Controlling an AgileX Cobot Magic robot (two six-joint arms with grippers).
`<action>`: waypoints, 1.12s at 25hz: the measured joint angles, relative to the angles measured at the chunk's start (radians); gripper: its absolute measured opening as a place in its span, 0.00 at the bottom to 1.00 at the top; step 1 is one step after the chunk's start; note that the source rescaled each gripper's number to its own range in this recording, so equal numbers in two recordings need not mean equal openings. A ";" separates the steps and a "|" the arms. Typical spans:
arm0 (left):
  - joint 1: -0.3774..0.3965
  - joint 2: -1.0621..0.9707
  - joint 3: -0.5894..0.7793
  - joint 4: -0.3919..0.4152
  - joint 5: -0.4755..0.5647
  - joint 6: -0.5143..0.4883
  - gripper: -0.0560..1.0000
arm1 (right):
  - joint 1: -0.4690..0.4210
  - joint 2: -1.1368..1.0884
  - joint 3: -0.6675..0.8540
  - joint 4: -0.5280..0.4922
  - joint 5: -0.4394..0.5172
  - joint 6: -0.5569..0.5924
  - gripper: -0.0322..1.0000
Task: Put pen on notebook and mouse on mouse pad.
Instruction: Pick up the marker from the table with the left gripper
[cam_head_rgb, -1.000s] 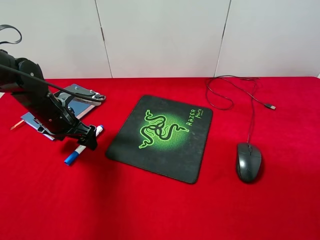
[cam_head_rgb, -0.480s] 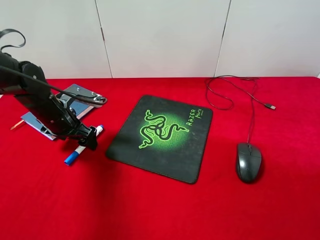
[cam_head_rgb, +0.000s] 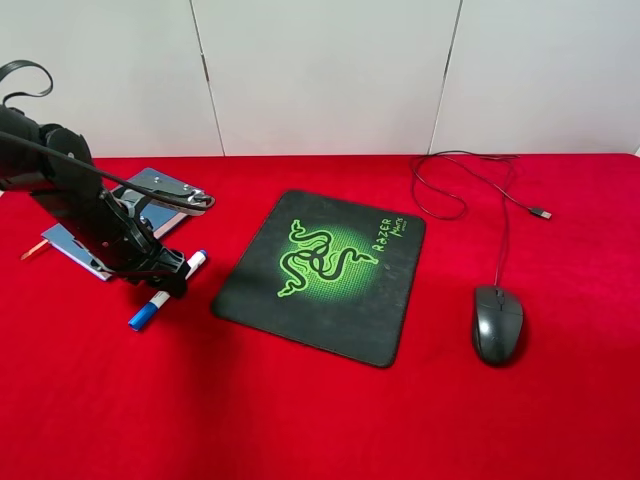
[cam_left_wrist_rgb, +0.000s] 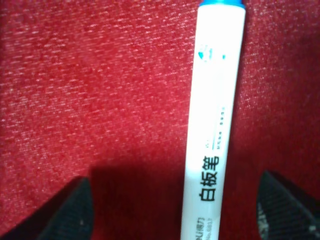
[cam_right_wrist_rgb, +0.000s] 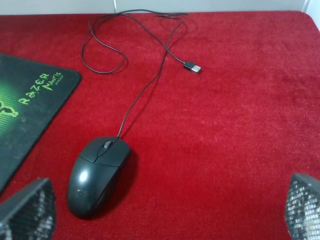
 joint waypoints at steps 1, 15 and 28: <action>0.000 0.000 0.000 0.000 0.000 0.000 0.59 | 0.000 0.000 0.000 0.000 0.000 0.000 1.00; 0.000 0.023 -0.001 0.000 -0.004 0.000 0.43 | 0.000 0.000 0.000 0.000 0.000 0.000 1.00; 0.000 0.023 -0.001 -0.004 -0.004 0.000 0.05 | 0.000 0.000 0.000 0.000 0.000 0.000 1.00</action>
